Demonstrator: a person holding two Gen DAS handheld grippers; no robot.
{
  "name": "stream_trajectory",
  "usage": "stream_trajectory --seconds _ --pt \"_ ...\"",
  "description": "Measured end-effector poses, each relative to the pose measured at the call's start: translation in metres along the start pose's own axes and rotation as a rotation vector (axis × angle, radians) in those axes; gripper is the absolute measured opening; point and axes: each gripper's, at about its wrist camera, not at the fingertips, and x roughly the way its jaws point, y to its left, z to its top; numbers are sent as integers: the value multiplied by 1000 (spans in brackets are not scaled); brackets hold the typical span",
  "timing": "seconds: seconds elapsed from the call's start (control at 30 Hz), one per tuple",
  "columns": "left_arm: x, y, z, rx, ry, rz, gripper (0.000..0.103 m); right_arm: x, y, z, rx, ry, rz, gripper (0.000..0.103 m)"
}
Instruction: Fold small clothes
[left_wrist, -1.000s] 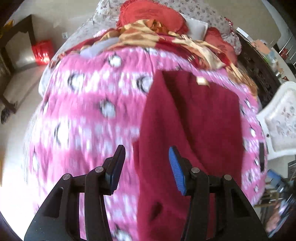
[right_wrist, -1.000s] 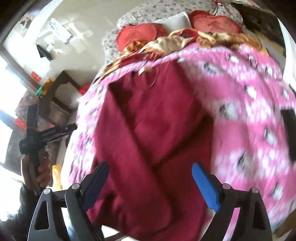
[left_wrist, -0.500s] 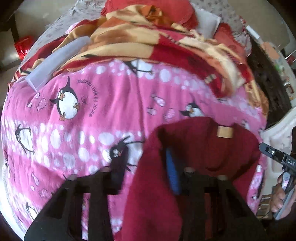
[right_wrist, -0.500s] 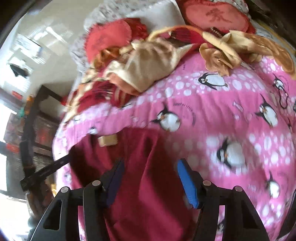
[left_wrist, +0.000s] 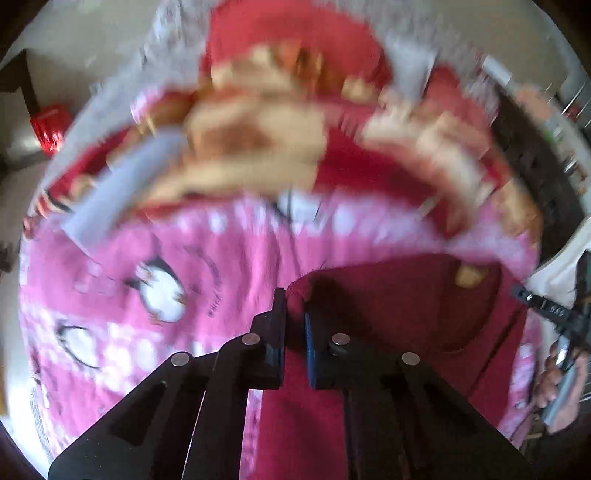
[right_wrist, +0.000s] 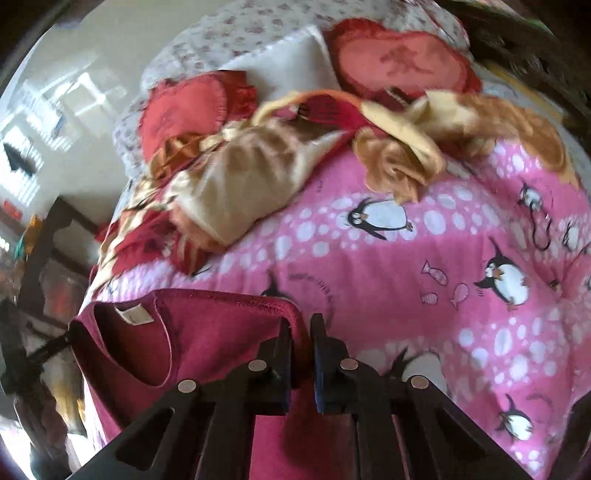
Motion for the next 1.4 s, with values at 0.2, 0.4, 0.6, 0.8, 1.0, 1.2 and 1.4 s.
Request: stream_trajectory --seconds 0.2,0.4,0.6,0.8,1.0,1.2,1.4 --pt "-48 30 -38 -110 -68 -180 43 -14 -8 -19 97 -18 76 51" --pt "-137 54 -174 -66 -167 -12 69 -98 -1 -153 5 -21 213 71" --pt "-150 50 -330 -32 3 -36 69 -128 -31 -308 98 127 280 71" --pt "-119 11 -382 -39 95 -141 68 -145 -59 -358 196 158 219 64" --pt "-101 0 -395 -81 175 -140 56 -140 -60 -382 228 219 163 48" --pt "-95 -10 -392 -117 215 -180 13 -126 -54 -402 227 246 120 37" --pt "-136 4 -379 -121 156 -193 5 -158 -51 -396 198 176 141 7"
